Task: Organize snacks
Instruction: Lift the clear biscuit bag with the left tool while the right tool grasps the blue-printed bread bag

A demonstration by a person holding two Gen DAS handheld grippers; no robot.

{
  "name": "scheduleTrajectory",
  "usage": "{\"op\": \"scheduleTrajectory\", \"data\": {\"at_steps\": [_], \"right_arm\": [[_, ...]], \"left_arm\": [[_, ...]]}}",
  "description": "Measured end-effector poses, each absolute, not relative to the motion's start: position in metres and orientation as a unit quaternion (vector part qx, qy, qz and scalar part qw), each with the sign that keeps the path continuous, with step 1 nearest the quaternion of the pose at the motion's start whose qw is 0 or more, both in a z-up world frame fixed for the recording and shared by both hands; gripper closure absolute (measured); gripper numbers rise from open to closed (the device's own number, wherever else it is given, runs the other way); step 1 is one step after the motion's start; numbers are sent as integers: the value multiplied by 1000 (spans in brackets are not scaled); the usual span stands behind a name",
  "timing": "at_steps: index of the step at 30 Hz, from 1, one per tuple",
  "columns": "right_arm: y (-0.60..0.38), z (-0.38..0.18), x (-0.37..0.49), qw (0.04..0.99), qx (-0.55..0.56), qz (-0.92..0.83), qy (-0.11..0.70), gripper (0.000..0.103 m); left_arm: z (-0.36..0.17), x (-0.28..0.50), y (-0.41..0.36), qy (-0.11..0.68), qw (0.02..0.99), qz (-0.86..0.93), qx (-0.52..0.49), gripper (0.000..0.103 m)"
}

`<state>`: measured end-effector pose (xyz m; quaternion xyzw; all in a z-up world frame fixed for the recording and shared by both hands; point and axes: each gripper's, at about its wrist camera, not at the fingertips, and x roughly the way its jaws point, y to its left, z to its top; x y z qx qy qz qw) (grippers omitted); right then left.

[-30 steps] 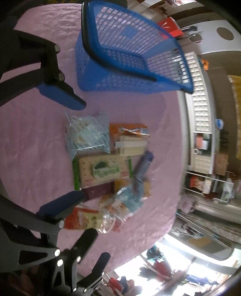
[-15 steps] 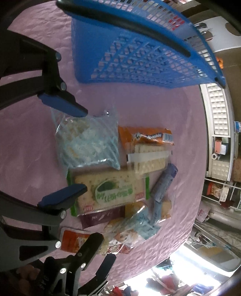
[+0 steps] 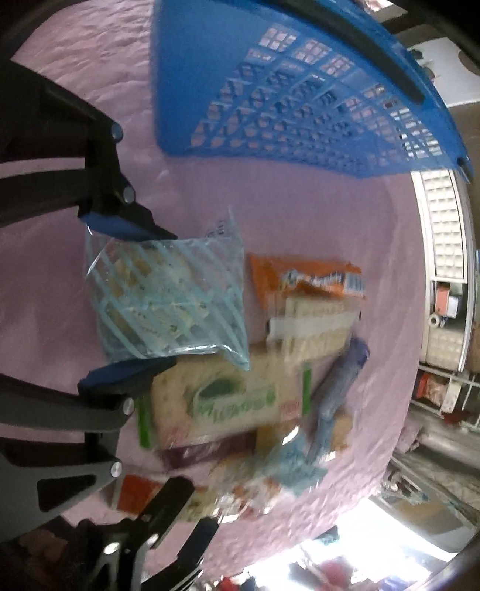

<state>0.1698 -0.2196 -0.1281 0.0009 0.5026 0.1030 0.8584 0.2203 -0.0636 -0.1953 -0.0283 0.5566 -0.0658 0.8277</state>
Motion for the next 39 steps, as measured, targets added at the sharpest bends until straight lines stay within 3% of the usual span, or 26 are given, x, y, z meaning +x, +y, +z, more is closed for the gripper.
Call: {"op": "scheduleTrajectory", "data": {"at_steps": [15, 33, 39], "right_arm": [[-237, -87, 185, 868, 13, 144, 475, 18], [-224, -147, 256, 828, -119, 175, 519, 14], [-216, -155, 258, 829, -138, 174, 512, 18]], "left_arm": [[-125, 183, -67, 493, 867, -71, -22, 49], [-160, 220, -103, 498, 865, -48, -40, 49], [-165, 219, -103, 504, 861, -47, -42, 49]]}}
